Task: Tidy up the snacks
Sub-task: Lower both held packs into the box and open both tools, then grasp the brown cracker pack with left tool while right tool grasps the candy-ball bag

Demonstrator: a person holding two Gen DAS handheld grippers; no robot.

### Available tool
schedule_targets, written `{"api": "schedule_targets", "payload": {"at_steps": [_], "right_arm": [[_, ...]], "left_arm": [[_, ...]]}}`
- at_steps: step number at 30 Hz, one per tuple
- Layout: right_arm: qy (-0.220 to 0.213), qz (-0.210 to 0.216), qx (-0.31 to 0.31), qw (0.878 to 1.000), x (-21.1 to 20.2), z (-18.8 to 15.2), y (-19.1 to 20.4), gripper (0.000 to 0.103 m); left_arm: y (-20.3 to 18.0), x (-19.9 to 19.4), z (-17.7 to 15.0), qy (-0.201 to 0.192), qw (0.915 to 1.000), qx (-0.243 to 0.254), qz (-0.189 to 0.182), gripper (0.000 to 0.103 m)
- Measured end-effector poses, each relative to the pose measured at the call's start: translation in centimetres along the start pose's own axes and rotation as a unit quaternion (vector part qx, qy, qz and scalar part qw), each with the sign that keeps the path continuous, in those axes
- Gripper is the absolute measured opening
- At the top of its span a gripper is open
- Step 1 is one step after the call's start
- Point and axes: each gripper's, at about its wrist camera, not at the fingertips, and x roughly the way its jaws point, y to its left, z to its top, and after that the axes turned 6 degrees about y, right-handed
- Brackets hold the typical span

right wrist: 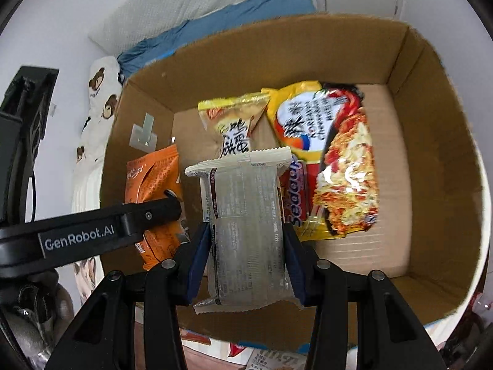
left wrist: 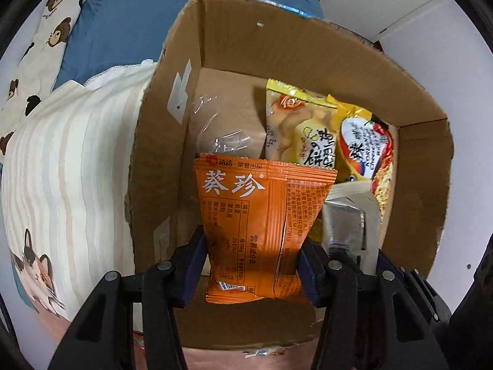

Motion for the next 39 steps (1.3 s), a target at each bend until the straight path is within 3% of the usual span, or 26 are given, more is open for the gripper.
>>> {"api": "schedule_targets", "payload": {"at_steps": [3, 4, 5, 6, 7, 12, 17, 21, 25, 30, 39], "right_arm": [[0.037, -0.006, -0.011, 0.999, 1.7, 0.5, 0.1, 0.055], [0.043, -0.007, -0.015, 0.999, 1.9, 0.5, 0.2, 0.067], [0.044, -0.013, -0.022, 0.999, 2.1, 0.6, 0.3, 0.078], [0.044, -0.022, -0.026, 0.998, 2.1, 0.7, 0.4, 0.1], [0.045, -0.03, -0.031, 0.998, 2.2, 0.7, 0.5, 0.102], [0.039, -0.036, -0.029, 0.998, 1.3, 0.8, 0.0, 0.102], [0.021, -0.038, -0.027, 0.999, -0.5, 0.2, -0.7, 0.102], [-0.015, -0.056, -0.025, 0.998, -3.2, -1.1, -1.8, 0.102], [-0.054, -0.068, -0.024, 0.996, -6.3, -3.2, -2.6, 0.102], [-0.099, -0.072, -0.033, 0.992, -10.4, -5.7, -3.0, 0.102], [-0.143, -0.042, -0.043, 0.988, -15.4, -10.1, -2.0, 0.102]], "left_arm": [[0.5, 0.6, 0.1, 0.0, 0.9999, -0.005, 0.01, 0.054], [0.7, 0.8, 0.2, 0.002, 1.0, -0.007, 0.006, 0.057], [0.9, 0.9, 0.3, 0.002, 0.9999, -0.01, 0.004, 0.069], [1.0, 0.8, 0.3, -0.001, 0.9999, -0.011, 0.004, 0.078], [1.2, 0.8, 0.3, -0.005, 0.9999, -0.011, -0.005, 0.081], [0.2, 0.0, -0.3, -0.015, 0.9999, 0.003, -0.001, 0.096], [-0.8, -1.9, -1.6, -0.044, 0.9989, 0.013, 0.015, 0.096], [-1.0, -4.1, -3.4, -0.092, 0.9949, 0.02, 0.037, 0.096], [-0.5, -6.0, -6.1, -0.146, 0.9878, 0.027, 0.047, 0.096], [-0.6, -7.8, -9.7, -0.187, 0.9805, 0.038, 0.047, 0.096], [-1.1, -10.5, -16.0, -0.252, 0.9649, 0.055, 0.048, 0.096]]}}
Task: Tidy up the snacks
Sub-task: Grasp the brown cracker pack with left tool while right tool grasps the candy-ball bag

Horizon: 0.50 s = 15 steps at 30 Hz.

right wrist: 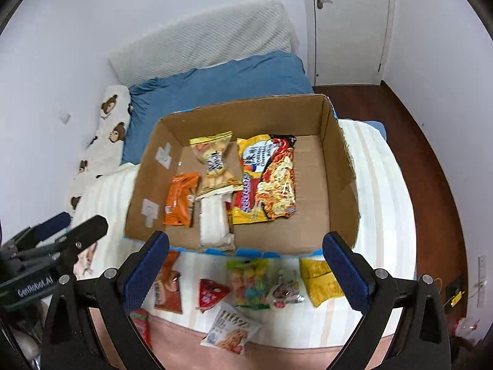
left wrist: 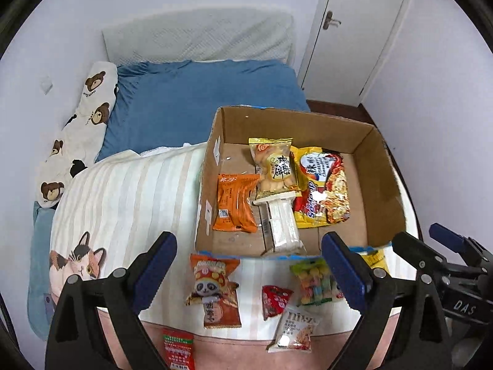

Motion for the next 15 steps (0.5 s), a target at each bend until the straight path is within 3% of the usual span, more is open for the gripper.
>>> {"api": "schedule_targets", "payload": {"at_steps": [4, 6, 8, 10, 12, 15], "right_arm": [[0.016, 0.016, 0.002, 1.0, 0.5, -2.3, 0.2, 0.102], [0.039, 0.022, 0.006, 0.999, 2.3, -3.9, 0.0, 0.102], [0.076, 0.022, 0.013, 0.997, 5.4, -5.3, -0.4, 0.101], [0.115, 0.028, 0.028, 0.993, 9.0, -6.4, -1.0, 0.09], [0.143, 0.024, 0.035, 0.989, 12.1, -7.0, -1.2, 0.07], [0.165, 0.006, 0.035, 0.986, 15.8, -7.5, -1.0, 0.068]], "left_arm": [[1.2, 0.1, -3.0, -0.004, 0.9996, -0.011, 0.026, 0.096], [2.1, 1.9, -4.9, 0.014, 0.999, -0.017, 0.038, 0.096], [3.1, 5.2, -7.0, 0.058, 0.997, -0.028, 0.042, 0.096], [4.1, 9.7, -8.7, 0.122, 0.9912, -0.042, 0.026, 0.096], [4.7, 13.6, -9.8, 0.159, 0.9853, -0.057, 0.023, 0.096], [4.8, 18.0, -10.5, 0.201, 0.9774, -0.061, 0.023, 0.096]]}}
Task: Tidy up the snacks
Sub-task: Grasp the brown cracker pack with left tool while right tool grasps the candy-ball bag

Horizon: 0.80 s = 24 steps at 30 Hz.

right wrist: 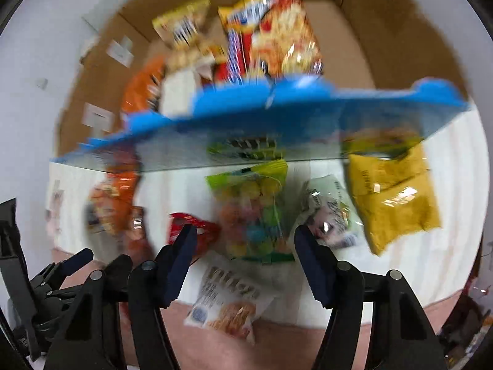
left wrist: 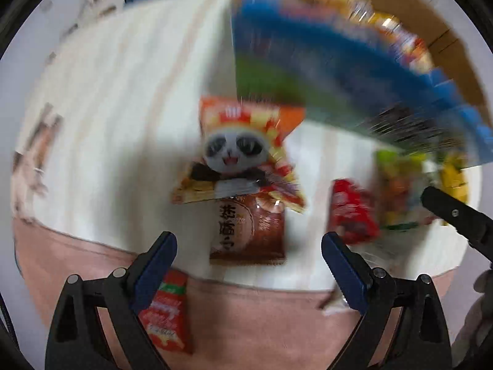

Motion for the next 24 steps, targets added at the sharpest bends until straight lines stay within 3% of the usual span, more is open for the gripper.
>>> {"api": "schedule_targets", "payload": {"at_steps": [5, 7, 11, 18, 24], "right_arm": [[0.03, -0.035, -0.008, 0.999, 3.9, 0.7, 1.0, 0.068], [0.034, -0.051, -0.012, 0.998, 4.8, 0.8, 1.3, 0.057], [0.026, -0.062, -0.018, 0.998, 5.0, 0.3, 1.4, 0.052], [0.026, -0.04, -0.011, 0.999, 3.4, -2.4, 0.2, 0.05], [0.004, -0.012, -0.013, 1.0, -0.3, -6.2, -1.1, 0.05]], "left_arm": [[0.3, 4.1, 2.9, 0.021, 0.9997, -0.014, 0.007, 0.096], [0.1, 3.9, 3.4, 0.005, 0.9998, -0.014, 0.011, 0.092], [-0.6, 3.1, 3.0, -0.008, 0.9996, 0.006, 0.025, 0.054], [-0.4, 2.4, 0.0, -0.003, 0.9996, 0.013, 0.027, 0.054], [-0.6, 1.2, -2.2, -0.006, 0.9998, 0.014, 0.01, 0.054]]}}
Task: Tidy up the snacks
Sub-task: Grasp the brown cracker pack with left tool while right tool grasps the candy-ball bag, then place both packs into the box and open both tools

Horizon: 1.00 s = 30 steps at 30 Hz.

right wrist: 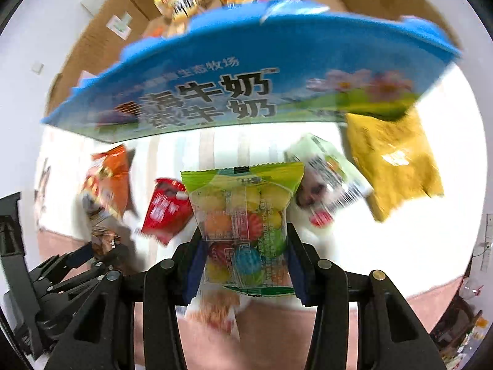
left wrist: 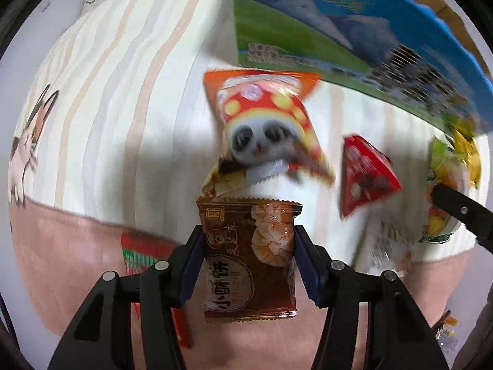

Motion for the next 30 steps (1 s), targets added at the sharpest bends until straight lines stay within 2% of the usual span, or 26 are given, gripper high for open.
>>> {"api": "schedule_targets", "payload": {"at_steps": [5, 10, 12, 15, 19, 20, 22, 23, 24, 25, 27, 30], "right_arm": [[-0.001, 0.002, 0.008, 1.0, -2.4, -4.7, -2.8, 0.05], [0.038, -0.003, 0.043, 0.998, -0.4, -8.1, -6.1, 0.05], [0.064, 0.0, 0.065, 0.996, 1.5, -8.7, -7.2, 0.05], [0.081, 0.021, 0.092, 0.992, 3.0, -9.5, -8.6, 0.054], [0.081, 0.018, 0.094, 0.992, 3.5, -9.6, -8.9, 0.054], [0.079, 0.015, 0.094, 0.992, 3.6, -9.4, -8.9, 0.053], [0.074, 0.004, 0.083, 0.994, 4.2, -9.3, -7.4, 0.051], [0.072, 0.003, 0.078, 0.994, 4.4, -8.2, -6.5, 0.051], [0.071, 0.011, 0.077, 0.994, 3.9, -8.3, -6.3, 0.05], [0.071, 0.024, 0.078, 0.994, 3.6, -8.3, -5.8, 0.05], [0.062, 0.056, 0.076, 0.994, 1.4, -8.0, -5.2, 0.05], [0.022, 0.091, 0.052, 0.994, -3.9, -5.9, -4.0, 0.05]], "left_arm": [[-1.4, -0.2, -2.3, 0.005, 0.9999, 0.014, -0.008, 0.054], [-2.1, 3.0, -3.7, 0.041, 0.9988, 0.027, -0.006, 0.056], [-2.3, 4.8, -3.3, 0.062, 0.9976, 0.031, -0.004, 0.057], [-3.0, 5.6, -2.6, 0.055, 0.9976, 0.042, 0.008, 0.058], [-5.2, 5.5, -5.3, 0.045, 0.9983, 0.037, 0.007, 0.054], [-4.8, 5.2, -6.9, 0.042, 0.9984, 0.036, 0.007, 0.054], [-5.2, 3.9, -7.7, 0.04, 0.9986, 0.035, 0.003, 0.054], [-5.3, 3.4, -7.9, 0.039, 0.9987, 0.034, -0.002, 0.054], [-5.3, 2.7, -8.0, 0.036, 0.9988, 0.033, -0.006, 0.054], [-4.2, 0.3, -9.0, 0.031, 0.9989, 0.033, -0.014, 0.054], [-4.6, -2.9, -9.0, 0.013, 0.9986, 0.035, -0.037, 0.054], [-5.7, -8.4, -7.6, -0.03, 0.9963, 0.046, -0.067, 0.054]]}}
